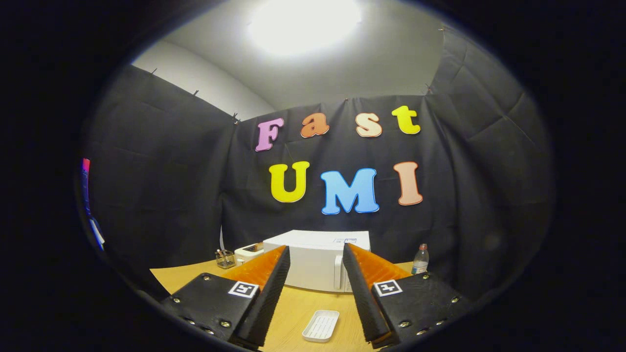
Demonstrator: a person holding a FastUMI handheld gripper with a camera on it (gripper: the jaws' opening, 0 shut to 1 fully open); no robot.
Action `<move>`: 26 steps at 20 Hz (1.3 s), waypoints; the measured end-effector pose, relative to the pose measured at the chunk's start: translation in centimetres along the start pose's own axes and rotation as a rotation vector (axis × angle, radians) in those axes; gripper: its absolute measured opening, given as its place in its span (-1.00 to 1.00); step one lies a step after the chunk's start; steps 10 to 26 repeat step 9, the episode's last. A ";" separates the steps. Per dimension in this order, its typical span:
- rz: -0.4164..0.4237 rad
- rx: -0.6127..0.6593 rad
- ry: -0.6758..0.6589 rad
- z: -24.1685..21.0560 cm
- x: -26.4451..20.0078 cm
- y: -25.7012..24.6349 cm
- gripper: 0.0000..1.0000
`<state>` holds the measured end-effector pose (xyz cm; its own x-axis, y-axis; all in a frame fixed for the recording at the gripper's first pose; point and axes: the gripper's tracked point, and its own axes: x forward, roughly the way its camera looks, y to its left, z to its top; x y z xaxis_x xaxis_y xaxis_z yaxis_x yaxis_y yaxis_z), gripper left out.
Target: Open the microwave, put the food inside, and close the microwave door.
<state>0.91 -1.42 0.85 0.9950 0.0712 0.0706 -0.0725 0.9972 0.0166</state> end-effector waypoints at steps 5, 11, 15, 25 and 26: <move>-0.015 -0.051 0.010 -0.6 0.2 0.0 0.96; -0.023 -0.068 -0.010 -0.1 0.0 -0.2 0.96; -0.023 -0.068 -0.010 -0.1 0.0 -0.2 0.96; -0.023 -0.068 -0.010 -0.1 0.0 -0.2 0.96; -0.023 -0.068 -0.010 -0.1 0.0 -0.2 0.96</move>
